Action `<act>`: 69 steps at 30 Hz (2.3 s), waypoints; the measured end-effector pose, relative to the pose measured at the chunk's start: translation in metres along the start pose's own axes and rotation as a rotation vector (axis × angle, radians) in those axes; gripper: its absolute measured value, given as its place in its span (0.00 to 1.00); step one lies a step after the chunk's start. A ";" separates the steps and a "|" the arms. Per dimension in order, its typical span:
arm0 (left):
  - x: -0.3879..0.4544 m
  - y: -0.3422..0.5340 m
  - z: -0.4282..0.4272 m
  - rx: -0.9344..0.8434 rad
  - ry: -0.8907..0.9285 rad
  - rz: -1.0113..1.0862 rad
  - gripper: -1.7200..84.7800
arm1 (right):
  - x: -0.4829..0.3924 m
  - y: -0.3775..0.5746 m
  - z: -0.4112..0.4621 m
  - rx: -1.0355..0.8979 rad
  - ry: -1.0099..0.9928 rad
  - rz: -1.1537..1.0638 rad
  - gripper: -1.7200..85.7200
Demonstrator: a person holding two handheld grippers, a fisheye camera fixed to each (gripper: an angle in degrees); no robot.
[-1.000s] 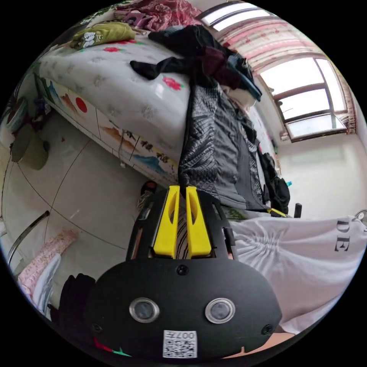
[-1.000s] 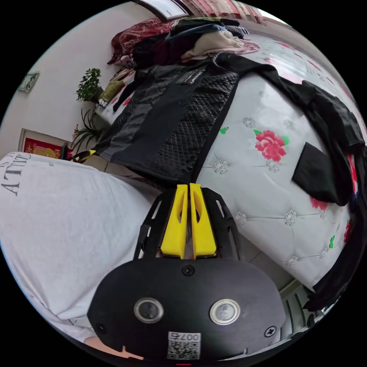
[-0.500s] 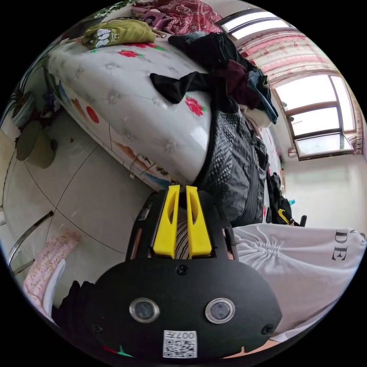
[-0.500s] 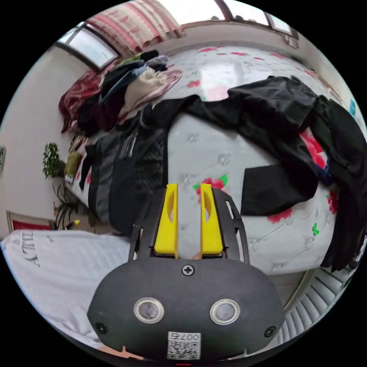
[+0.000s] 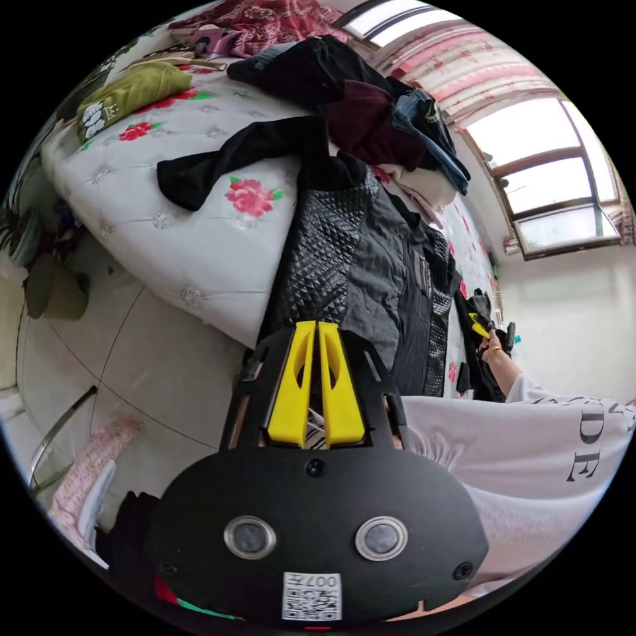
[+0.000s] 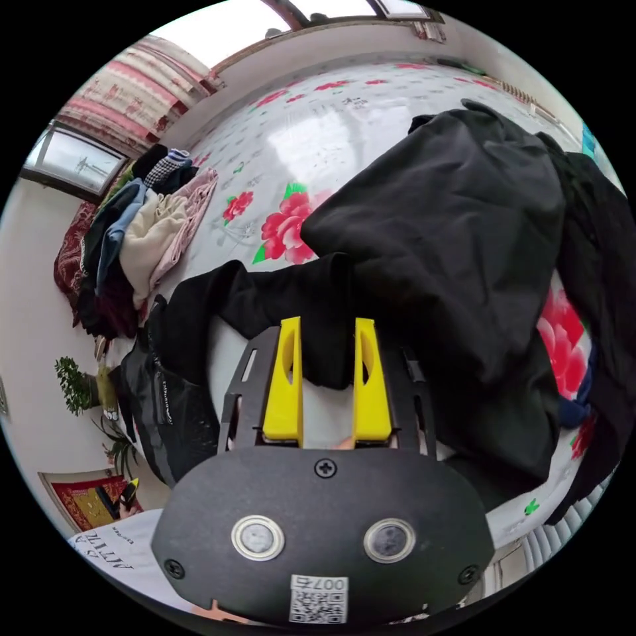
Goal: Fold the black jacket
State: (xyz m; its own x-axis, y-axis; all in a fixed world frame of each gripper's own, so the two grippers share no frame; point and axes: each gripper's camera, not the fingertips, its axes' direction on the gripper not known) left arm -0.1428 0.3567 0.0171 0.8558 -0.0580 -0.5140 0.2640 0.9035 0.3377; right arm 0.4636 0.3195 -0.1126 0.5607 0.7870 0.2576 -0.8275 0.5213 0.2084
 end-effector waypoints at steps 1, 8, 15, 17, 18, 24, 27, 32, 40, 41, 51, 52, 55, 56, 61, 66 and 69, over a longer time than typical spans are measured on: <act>0.004 0.004 0.003 0.002 -0.004 -0.032 0.01 | -0.001 -0.001 0.005 -0.016 0.008 -0.005 0.11; 0.030 -0.006 0.012 0.014 -0.042 -0.068 0.01 | -0.016 -0.008 -0.101 0.222 0.072 -0.242 0.06; 0.036 -0.051 0.032 0.050 -0.037 -0.052 0.05 | 0.067 -0.020 -0.155 0.262 0.333 0.130 0.08; 0.039 -0.082 0.034 0.070 -0.072 -0.016 0.08 | 0.065 0.009 -0.157 0.341 0.250 0.180 0.08; 0.039 -0.091 0.035 0.077 -0.080 -0.008 0.08 | 0.051 0.029 -0.151 0.376 0.186 0.163 0.08; -0.007 -0.203 0.057 0.158 0.064 -0.140 0.14 | -0.109 0.129 -0.040 0.163 0.018 -0.138 0.09; -0.046 -0.248 0.064 0.249 0.131 -0.275 0.16 | -0.207 0.181 0.024 0.039 -0.025 -0.265 0.09; -0.027 -0.319 0.112 0.096 -0.239 -0.037 0.18 | -0.338 0.226 0.104 -0.096 -0.083 -0.386 0.10; 0.033 -0.327 0.117 0.067 -0.715 0.317 0.02 | -0.466 0.233 0.210 -0.236 0.160 -0.604 0.12; 0.021 -0.319 0.087 0.125 -0.759 0.270 0.03 | -0.472 0.232 0.216 -0.247 0.169 -0.594 0.12; -0.053 -0.295 0.028 0.140 -0.519 0.047 0.13 | -0.536 0.214 0.237 -0.321 0.167 -0.539 0.11; -0.029 -0.294 0.023 0.170 -0.503 0.110 0.13 | -0.541 0.210 0.234 -0.306 0.155 -0.539 0.11; 0.026 -0.294 0.028 0.177 -0.422 0.236 0.13 | -0.575 0.192 0.240 -0.330 0.170 -0.615 0.09; 0.040 -0.295 0.031 0.164 -0.401 0.252 0.13 | -0.588 0.187 0.254 -0.427 0.225 -0.653 0.08; 0.051 -0.280 0.028 0.147 -0.417 0.229 0.11 | -0.603 0.197 0.291 -0.925 0.471 -0.798 0.06; -0.001 -0.258 -0.006 0.128 -0.311 0.053 0.12 | -0.658 0.158 0.238 -0.445 0.196 -0.861 0.07; -0.034 -0.249 -0.036 0.146 -0.271 -0.063 0.16 | -0.690 0.129 0.254 -0.255 -0.014 -0.852 0.07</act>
State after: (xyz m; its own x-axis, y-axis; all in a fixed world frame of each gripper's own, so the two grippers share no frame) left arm -0.2535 0.1492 -0.0781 0.9179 -0.2406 -0.3156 0.3647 0.8251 0.4316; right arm -0.0218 -0.2399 -0.0240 0.9879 0.0945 0.1232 -0.1092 0.9869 0.1184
